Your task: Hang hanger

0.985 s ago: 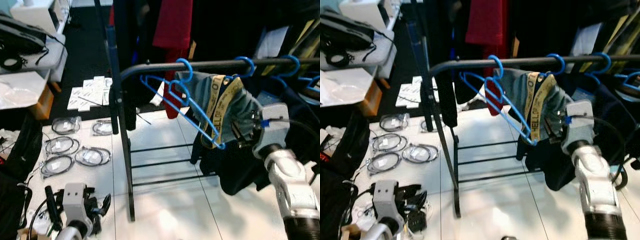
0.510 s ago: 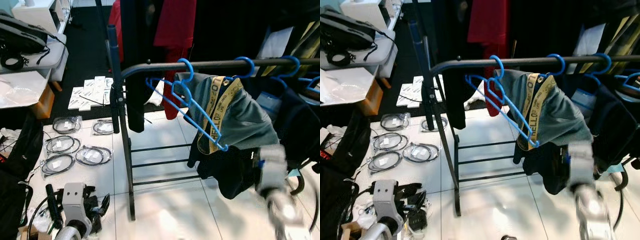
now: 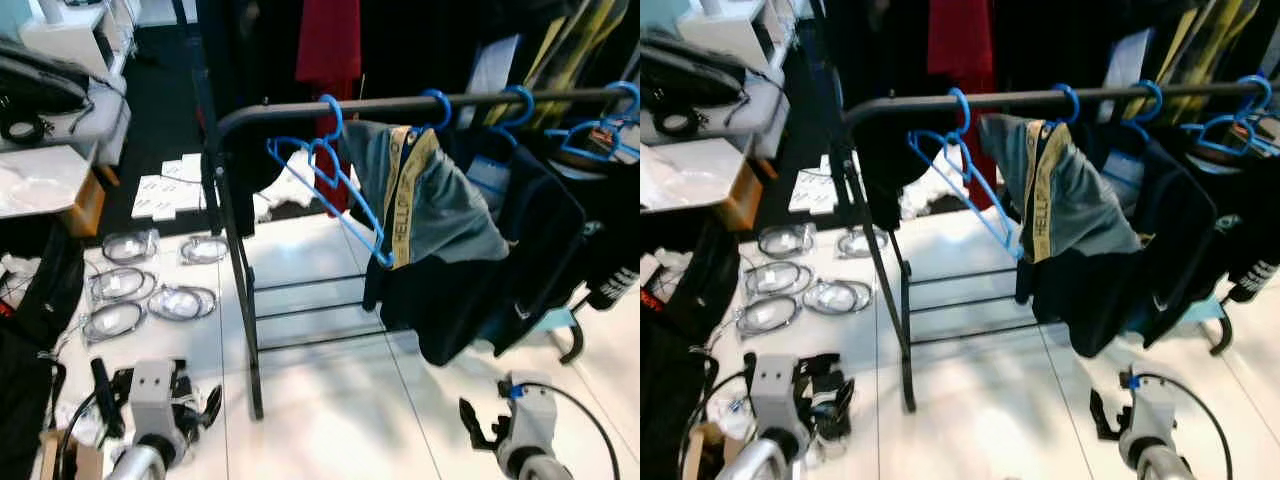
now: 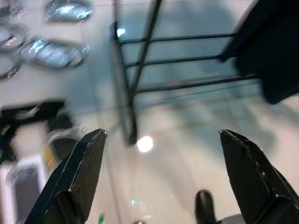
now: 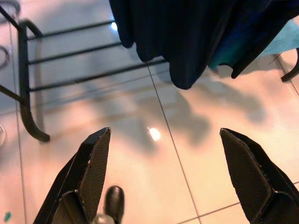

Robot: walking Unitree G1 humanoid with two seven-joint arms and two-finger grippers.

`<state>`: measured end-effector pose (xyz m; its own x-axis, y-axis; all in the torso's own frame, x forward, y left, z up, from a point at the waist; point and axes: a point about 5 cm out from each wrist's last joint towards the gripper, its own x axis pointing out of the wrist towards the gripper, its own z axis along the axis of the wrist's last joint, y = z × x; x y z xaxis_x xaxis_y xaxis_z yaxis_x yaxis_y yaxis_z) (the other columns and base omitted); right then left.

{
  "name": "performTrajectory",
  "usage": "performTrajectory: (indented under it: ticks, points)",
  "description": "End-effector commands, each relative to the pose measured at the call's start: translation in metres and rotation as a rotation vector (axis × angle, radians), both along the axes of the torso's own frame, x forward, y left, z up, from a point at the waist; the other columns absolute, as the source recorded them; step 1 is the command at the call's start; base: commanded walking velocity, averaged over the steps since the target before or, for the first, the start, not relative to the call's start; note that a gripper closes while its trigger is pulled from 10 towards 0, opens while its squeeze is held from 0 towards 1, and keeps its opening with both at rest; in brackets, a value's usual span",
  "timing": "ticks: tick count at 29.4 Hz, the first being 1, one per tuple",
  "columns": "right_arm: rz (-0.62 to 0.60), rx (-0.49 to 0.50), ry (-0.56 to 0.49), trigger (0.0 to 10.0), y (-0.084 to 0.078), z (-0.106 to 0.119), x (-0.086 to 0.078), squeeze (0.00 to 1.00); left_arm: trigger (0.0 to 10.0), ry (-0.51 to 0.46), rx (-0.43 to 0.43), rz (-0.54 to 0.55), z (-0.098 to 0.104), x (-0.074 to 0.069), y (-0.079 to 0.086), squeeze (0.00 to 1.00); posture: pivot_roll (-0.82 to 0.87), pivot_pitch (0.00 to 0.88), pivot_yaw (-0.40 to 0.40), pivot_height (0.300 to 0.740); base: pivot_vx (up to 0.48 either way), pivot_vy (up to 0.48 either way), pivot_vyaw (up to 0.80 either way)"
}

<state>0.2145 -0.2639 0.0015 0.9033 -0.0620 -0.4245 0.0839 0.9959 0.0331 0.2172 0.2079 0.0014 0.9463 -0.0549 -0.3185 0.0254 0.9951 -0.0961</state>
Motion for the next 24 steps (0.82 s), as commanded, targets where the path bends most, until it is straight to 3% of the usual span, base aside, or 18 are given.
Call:
performTrajectory:
  ticks: [1,7,12,16,20,24]
  points:
    - [0.025,0.069,-0.006,10.0,0.008,-0.009,-0.005,0.00,10.0,0.059,0.003,0.020,-0.012,-0.012,0.000,0.00,-0.03,0.132,-0.026,0.740,-0.289,0.000,0.00]
    - [0.053,0.156,-0.001,10.0,0.018,-0.017,-0.006,0.00,10.0,0.093,0.002,0.116,-0.016,-0.018,0.004,0.00,-0.02,0.121,-0.020,0.740,-0.048,0.000,0.00]
    - [0.120,0.148,0.036,10.0,0.023,-0.025,-0.009,0.00,10.0,0.110,0.002,0.138,-0.020,-0.022,0.004,0.00,0.00,0.101,-0.017,0.740,0.000,0.000,0.46]
    - [0.130,0.152,0.065,10.0,0.017,-0.032,-0.017,0.00,10.0,0.107,-0.033,0.142,-0.023,-0.024,0.001,0.00,0.00,0.094,-0.017,0.740,0.000,0.000,0.76]
    - [0.103,0.164,0.124,10.0,-0.006,-0.042,-0.035,0.00,10.0,0.153,-0.021,0.070,-0.038,-0.031,-0.001,0.00,0.00,0.079,-0.020,0.740,0.000,0.000,0.76]
    - [0.087,0.166,0.153,10.0,-0.014,-0.045,-0.043,0.00,10.0,0.173,-0.021,0.061,-0.044,-0.033,-0.001,0.00,0.01,0.069,-0.015,0.740,0.000,0.000,0.76]
